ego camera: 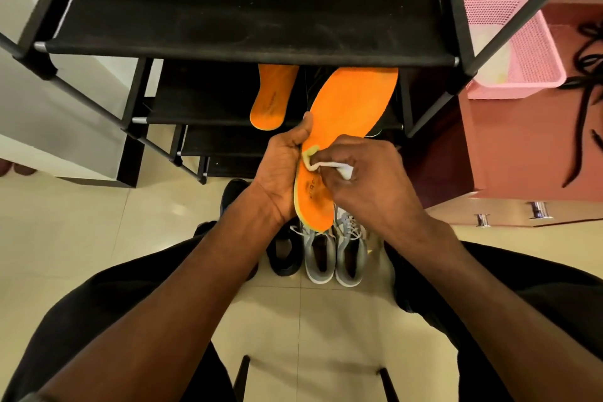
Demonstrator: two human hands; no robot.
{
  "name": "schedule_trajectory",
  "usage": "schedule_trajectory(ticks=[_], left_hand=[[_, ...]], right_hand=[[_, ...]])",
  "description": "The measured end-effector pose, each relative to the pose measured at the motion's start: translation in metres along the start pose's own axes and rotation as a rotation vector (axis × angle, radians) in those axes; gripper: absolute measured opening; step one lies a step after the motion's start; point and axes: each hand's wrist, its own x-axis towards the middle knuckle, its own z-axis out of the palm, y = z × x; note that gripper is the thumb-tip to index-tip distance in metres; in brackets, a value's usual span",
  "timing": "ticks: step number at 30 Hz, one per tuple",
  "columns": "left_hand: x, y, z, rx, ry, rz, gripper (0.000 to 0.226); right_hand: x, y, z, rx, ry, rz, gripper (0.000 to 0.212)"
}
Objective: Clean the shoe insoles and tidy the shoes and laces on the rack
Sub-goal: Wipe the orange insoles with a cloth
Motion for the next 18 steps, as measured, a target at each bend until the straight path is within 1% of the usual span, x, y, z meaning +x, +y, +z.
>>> schedule_trajectory(ticks=[2,3,5,7,8,10,12,15,16,18], left_hand=[[0.002,-0.001,0.002,-0.016,-0.023,0.014,0.054],[0.002,-0.001,0.002,-0.026,-0.025,0.030,0.054],[0.004,-0.001,0.000,-0.045,-0.025,0.051,0.059],[0.006,-0.003,-0.004,-0.066,-0.021,0.062,0.063],[0.006,-0.004,-0.005,-0.073,-0.022,0.065,0.063],[0.007,-0.006,-0.005,-0.076,-0.028,0.075,0.059],[0.007,-0.008,-0.003,-0.071,-0.032,0.083,0.058],[0.008,-0.007,-0.011,-0.095,-0.014,0.062,0.064],[0.007,-0.006,-0.013,-0.109,0.002,0.064,0.064],[0.007,-0.005,-0.012,-0.113,0.017,0.068,0.063]], right_hand=[[0.002,0.002,-0.003,-0.037,0.075,0.033,0.026],[0.001,-0.001,-0.001,-0.020,0.082,0.021,0.026],[-0.004,-0.011,0.004,0.066,0.012,-0.046,0.023],[-0.008,-0.014,0.004,0.072,-0.075,-0.120,0.020],[-0.005,-0.011,0.002,0.040,-0.084,-0.129,0.020],[0.002,0.000,-0.004,-0.041,-0.043,-0.087,0.020],[0.003,0.004,-0.007,-0.066,-0.037,-0.063,0.021],[-0.007,-0.009,-0.001,-0.002,-0.159,-0.121,0.024],[-0.010,-0.011,0.000,0.005,-0.174,-0.127,0.024],[-0.007,-0.005,0.000,-0.052,-0.093,-0.097,0.024]])
